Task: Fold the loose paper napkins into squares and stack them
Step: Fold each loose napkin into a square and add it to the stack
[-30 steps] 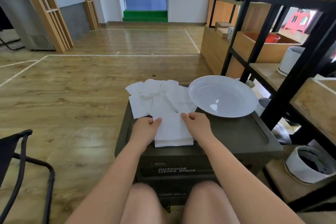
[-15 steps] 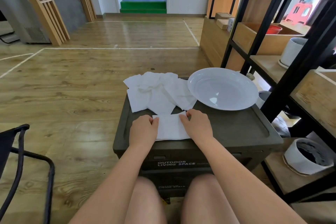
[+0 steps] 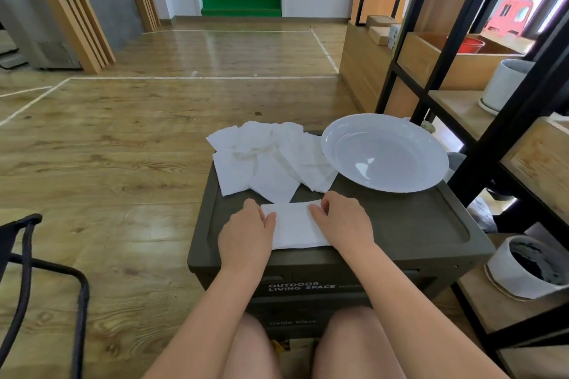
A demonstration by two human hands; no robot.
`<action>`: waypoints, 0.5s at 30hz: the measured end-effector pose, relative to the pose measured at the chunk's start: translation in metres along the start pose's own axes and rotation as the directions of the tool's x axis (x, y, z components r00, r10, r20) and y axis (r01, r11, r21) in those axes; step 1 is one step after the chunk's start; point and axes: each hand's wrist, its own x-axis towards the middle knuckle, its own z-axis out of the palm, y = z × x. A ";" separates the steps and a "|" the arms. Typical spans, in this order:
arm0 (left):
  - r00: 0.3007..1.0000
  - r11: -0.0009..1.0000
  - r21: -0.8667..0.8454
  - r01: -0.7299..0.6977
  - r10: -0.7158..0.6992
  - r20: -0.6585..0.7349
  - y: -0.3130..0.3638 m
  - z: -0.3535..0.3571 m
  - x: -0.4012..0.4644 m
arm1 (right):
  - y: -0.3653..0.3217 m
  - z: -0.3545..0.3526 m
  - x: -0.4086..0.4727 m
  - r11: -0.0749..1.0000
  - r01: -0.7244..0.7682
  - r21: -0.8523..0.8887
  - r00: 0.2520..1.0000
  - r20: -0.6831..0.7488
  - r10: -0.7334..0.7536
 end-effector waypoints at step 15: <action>0.957 0.960 -0.065 -0.273 0.278 0.085 0.000 0.000 0.032 | 0.000 0.010 -0.002 0.934 0.356 0.012 0.933 0.040 -0.357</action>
